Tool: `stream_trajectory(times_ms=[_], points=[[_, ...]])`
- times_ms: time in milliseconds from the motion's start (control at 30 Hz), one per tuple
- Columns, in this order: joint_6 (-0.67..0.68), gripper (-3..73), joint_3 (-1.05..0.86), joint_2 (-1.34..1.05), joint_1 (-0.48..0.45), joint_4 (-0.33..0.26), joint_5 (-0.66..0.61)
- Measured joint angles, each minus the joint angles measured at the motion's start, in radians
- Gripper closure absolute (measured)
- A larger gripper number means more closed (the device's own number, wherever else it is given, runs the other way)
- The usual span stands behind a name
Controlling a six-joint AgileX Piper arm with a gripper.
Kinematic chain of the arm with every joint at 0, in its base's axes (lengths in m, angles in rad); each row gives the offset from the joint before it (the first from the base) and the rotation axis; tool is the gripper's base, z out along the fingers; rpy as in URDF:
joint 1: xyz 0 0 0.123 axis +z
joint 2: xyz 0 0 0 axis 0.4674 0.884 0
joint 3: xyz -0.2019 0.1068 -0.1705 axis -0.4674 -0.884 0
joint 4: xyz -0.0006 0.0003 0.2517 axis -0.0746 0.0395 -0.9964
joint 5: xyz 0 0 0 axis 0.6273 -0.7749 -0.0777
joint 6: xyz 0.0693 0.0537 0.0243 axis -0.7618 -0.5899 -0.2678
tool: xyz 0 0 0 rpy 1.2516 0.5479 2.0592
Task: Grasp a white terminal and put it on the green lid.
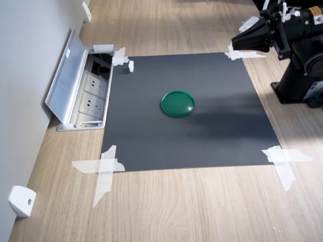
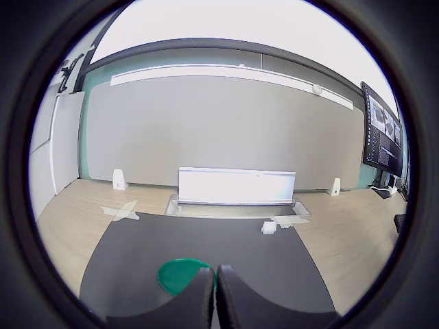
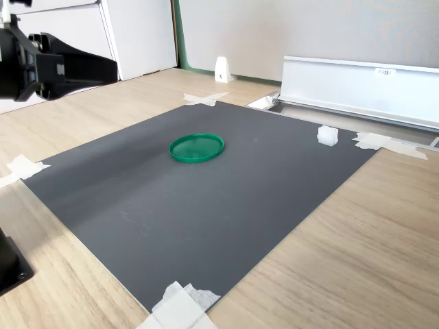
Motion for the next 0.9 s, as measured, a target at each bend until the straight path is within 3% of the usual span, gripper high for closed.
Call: stream_trajectory(times_ms=[333, 900], points=[[0.000, 70.4, 0.048, 0.035, 0.000, 0.000, -0.023], [0.000, 70.4, 0.455, 0.651, 0.000, -0.007, -0.088]])
